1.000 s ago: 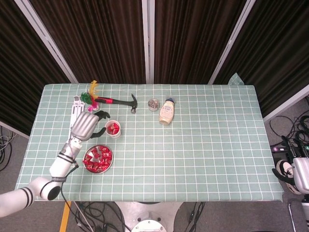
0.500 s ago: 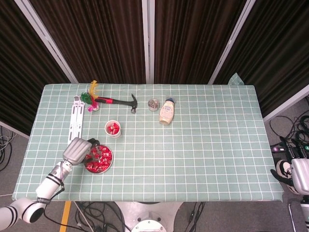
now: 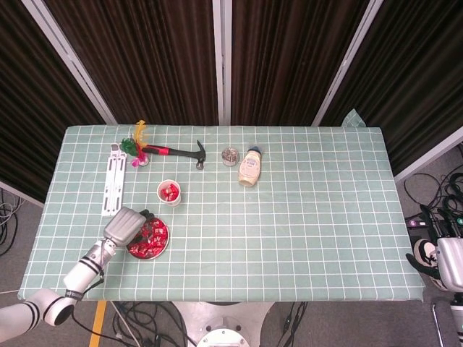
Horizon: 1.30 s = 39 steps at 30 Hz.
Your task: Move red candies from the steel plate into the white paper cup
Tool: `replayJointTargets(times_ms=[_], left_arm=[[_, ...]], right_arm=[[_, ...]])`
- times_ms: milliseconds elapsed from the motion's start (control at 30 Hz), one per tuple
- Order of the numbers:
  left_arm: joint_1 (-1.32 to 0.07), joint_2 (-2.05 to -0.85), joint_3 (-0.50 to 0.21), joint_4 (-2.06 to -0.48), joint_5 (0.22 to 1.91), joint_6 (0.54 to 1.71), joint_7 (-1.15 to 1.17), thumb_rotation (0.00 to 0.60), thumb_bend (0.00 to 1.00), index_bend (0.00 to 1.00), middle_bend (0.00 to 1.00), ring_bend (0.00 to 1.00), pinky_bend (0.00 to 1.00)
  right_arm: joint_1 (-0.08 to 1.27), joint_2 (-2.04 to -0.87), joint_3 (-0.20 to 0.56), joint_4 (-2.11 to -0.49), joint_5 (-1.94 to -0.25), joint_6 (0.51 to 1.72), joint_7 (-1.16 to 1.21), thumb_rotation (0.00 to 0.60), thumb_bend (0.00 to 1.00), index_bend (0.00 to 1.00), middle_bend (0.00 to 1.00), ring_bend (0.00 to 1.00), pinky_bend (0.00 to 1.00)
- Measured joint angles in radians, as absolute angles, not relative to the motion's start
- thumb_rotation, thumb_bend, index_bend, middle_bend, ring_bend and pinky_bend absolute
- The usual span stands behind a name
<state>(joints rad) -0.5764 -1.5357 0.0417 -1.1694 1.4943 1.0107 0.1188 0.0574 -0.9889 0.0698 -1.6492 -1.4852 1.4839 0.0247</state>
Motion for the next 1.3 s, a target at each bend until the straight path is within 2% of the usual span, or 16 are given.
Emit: replayJointTargets(times_ms=[533, 1033, 1300], left_arm=[[-0.576, -1.572, 0.049, -1.101, 1.507, 0.992, 0.120, 0.600, 0.28, 0.49, 0.52, 0.81, 1.00], [-0.574, -1.623, 0.049, -1.009, 1.529, 1.007, 0.036, 0.600, 0.39, 0.61, 0.63, 0.83, 1.00], [-0.567, -1.589, 0.031, -1.078, 1.529, 1.045, -0.030, 0.600, 0.41, 0.62, 0.64, 0.83, 1.00]], right_arm=[[0.060, -0.989, 0.072, -1.657, -1.478, 1.478, 0.011, 0.600, 0.10, 0.06, 0.24, 0.09, 0.28], [0.061, -0.987, 0.074, -1.666, -1.473, 1.474, -0.002, 0.600, 0.10, 0.06, 0.24, 0.09, 0.28], [0.062, -0.987, 0.074, -1.666, -1.475, 1.474, 0.000, 0.600, 0.10, 0.06, 0.24, 0.09, 0.28]])
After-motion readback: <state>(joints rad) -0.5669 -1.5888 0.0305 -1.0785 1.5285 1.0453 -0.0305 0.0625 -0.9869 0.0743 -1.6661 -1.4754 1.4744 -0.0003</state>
